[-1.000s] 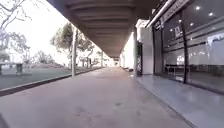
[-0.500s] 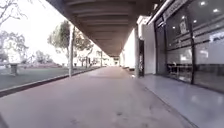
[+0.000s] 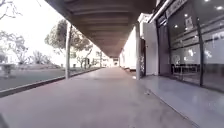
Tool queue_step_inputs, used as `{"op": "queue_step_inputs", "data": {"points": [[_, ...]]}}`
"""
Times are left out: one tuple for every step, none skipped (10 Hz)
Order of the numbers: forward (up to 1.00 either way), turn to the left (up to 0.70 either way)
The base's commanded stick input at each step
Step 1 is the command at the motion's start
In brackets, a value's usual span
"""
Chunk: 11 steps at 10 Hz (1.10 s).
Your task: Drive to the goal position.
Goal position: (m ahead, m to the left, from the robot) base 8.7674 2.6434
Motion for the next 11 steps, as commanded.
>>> {"op": "queue_step_inputs", "data": {"points": [[0.70, 0.35], [0.70, 0.35], [0.70, 0.00], [0.70, 0.00], [0.70, 0.00], [0.70, 0.00], [0.70, 0.00], [0.70, 0.00], [0.70, 0.00], [0.70, 0.00], [0.70, 0.00]]}}
